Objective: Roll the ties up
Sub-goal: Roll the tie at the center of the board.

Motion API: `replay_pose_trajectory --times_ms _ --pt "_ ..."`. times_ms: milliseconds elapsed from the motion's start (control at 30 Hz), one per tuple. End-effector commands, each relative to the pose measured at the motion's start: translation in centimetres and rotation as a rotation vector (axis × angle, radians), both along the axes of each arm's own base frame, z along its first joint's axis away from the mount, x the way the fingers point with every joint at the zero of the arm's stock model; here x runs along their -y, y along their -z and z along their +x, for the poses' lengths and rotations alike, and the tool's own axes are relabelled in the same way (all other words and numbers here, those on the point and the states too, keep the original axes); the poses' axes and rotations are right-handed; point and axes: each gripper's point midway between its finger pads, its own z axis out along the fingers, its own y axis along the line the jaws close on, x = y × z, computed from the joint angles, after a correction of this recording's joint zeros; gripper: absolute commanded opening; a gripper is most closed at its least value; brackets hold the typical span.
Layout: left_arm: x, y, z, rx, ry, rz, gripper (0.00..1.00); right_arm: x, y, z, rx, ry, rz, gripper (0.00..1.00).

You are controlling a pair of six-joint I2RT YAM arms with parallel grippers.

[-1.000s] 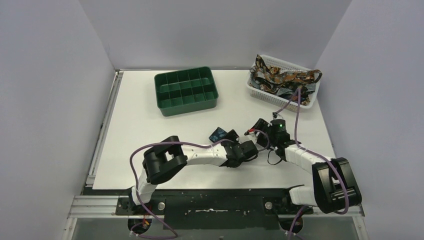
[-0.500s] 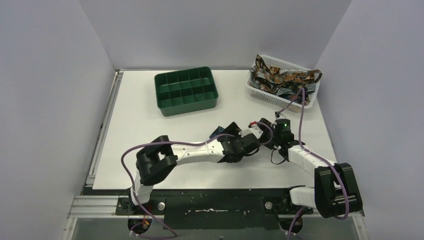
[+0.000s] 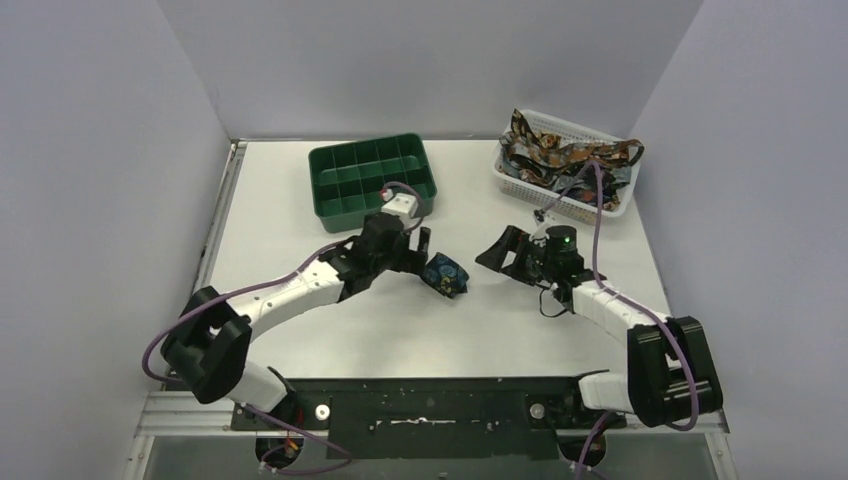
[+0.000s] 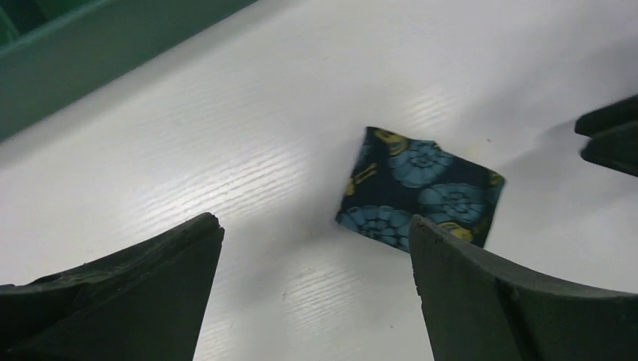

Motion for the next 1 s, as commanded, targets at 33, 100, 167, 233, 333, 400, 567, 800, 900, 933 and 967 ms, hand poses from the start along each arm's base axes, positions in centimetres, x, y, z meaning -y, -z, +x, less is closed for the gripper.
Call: replay_pose_trajectory --times_ms 33,100,167,233,333,400,567,800,900,933,967 --pt "1.4 -0.6 0.6 -0.136 0.082 -0.394 0.94 -5.1 -3.2 1.7 0.128 -0.162 0.013 0.93" --pt "0.7 0.1 1.1 -0.179 0.07 -0.444 0.94 -6.5 -3.2 1.8 0.13 -0.209 0.001 0.93" --pt "-0.1 0.5 1.6 -0.202 0.046 -0.48 0.94 -7.3 -2.5 1.9 0.109 -0.241 -0.031 0.94" --pt "-0.8 0.9 2.0 -0.221 0.026 -0.507 0.94 -7.7 -2.0 2.1 0.1 -0.269 -0.046 0.94" --pt "-1.4 1.8 2.4 -0.273 0.026 -0.566 0.94 -8.5 -1.1 2.1 0.076 -0.323 -0.053 0.93" --pt "-1.5 2.4 2.7 -0.299 0.027 -0.594 0.94 -9.0 -0.6 2.0 0.053 -0.35 -0.057 0.91" --pt "-0.6 3.5 2.7 -0.333 0.05 -0.634 0.92 -9.4 1.5 1.6 0.003 -0.397 -0.083 0.87" --pt "0.1 4.9 1.9 -0.37 0.096 -0.619 0.9 -8.6 3.6 1.3 -0.021 -0.398 -0.129 0.84" --pt "0.3 5.5 1.5 -0.383 0.101 -0.611 0.9 -8.7 4.2 0.8 -0.029 -0.417 -0.113 0.82" --pt "0.4 5.7 1.4 -0.386 0.105 -0.61 0.9 -8.8 4.3 0.7 -0.028 -0.421 -0.11 0.81" --pt "0.6 5.9 1.4 -0.389 0.109 -0.609 0.9 -8.7 4.3 0.7 -0.027 -0.42 -0.109 0.81"
